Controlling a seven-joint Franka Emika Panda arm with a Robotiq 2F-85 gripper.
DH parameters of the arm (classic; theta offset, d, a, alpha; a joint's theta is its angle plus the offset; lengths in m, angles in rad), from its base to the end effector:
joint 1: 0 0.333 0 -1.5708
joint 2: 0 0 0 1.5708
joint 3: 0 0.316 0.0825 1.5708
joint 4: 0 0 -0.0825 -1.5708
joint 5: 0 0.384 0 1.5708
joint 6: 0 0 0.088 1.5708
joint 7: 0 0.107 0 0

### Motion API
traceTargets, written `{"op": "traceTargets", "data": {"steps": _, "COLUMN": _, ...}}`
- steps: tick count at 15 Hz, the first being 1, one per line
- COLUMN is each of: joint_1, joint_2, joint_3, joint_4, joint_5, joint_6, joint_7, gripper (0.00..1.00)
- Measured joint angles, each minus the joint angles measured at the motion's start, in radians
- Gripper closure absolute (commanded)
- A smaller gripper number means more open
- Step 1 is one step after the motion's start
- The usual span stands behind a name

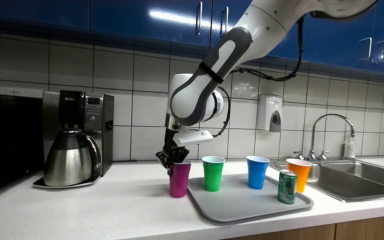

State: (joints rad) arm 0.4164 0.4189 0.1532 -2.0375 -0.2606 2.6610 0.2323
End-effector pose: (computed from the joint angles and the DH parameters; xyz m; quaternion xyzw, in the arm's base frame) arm 0.5186 0.3368 0.2588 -0.9580 -0.2631 -0.1143 0.0031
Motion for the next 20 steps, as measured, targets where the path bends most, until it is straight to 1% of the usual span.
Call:
{"op": "traceTargets", "data": {"steps": 11, "joint_1": 0.013, "joint_2": -0.005, "joint_3": 0.000, "joint_4": 0.028, "joint_5": -0.002, "joint_6": 0.002, "joint_7": 0.000, "gripper": 0.99}}
{"op": "traceTargets", "data": {"steps": 16, "joint_1": 0.017, "joint_2": -0.037, "joint_3": 0.000, "joint_4": 0.023, "joint_5": -0.009, "joint_6": 0.004, "joint_7": 0.002, "gripper": 0.99}}
{"op": "traceTargets", "data": {"steps": 20, "joint_1": 0.019, "joint_2": -0.081, "joint_3": 0.000, "joint_4": -0.006, "joint_5": -0.023, "joint_6": 0.006, "joint_7": 0.004, "gripper": 0.99}}
